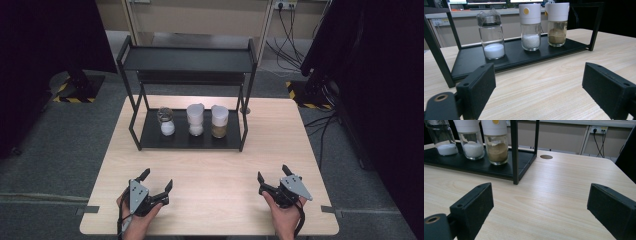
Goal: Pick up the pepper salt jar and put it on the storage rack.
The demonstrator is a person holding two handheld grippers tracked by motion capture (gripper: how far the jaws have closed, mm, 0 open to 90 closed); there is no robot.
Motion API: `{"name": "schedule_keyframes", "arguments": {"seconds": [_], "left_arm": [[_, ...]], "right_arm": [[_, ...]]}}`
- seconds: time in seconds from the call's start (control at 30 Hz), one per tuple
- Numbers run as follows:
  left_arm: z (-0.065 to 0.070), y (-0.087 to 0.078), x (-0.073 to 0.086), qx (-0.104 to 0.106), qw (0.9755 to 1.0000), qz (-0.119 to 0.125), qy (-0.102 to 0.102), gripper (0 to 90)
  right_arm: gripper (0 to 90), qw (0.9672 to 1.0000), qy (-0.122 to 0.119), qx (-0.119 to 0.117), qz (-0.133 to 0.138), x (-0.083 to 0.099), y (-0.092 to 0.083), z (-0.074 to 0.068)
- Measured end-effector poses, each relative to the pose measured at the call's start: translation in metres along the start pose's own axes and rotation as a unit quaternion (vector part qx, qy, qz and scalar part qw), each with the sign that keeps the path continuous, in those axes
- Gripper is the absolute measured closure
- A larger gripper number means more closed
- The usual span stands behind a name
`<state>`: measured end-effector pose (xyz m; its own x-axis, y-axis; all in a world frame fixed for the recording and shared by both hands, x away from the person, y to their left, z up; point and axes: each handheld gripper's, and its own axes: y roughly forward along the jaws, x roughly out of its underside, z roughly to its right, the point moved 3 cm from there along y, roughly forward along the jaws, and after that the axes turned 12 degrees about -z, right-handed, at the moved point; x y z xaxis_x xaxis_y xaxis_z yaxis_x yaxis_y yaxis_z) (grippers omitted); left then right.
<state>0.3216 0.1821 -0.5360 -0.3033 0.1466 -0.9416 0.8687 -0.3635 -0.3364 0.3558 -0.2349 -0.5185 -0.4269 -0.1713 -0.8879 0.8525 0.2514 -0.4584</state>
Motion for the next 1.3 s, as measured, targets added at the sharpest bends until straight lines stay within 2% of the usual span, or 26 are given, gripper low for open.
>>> {"name": "schedule_keyframes", "arguments": {"seconds": [0.7, 1.3], "left_arm": [[0.000, 0.000, 0.000, 0.000, 1.0000, 0.000, 0.000, 11.1], [0.000, 0.000, 0.000, 0.001, 1.0000, -0.001, -0.001, 11.2]], "right_arm": [[6.9, 0.9999, 0.004, 0.008, -0.011, 0.015, 0.000, 0.005], [6.7, 1.0000, 0.006, 0.006, -0.001, 0.015, -0.002, 0.006]]}}
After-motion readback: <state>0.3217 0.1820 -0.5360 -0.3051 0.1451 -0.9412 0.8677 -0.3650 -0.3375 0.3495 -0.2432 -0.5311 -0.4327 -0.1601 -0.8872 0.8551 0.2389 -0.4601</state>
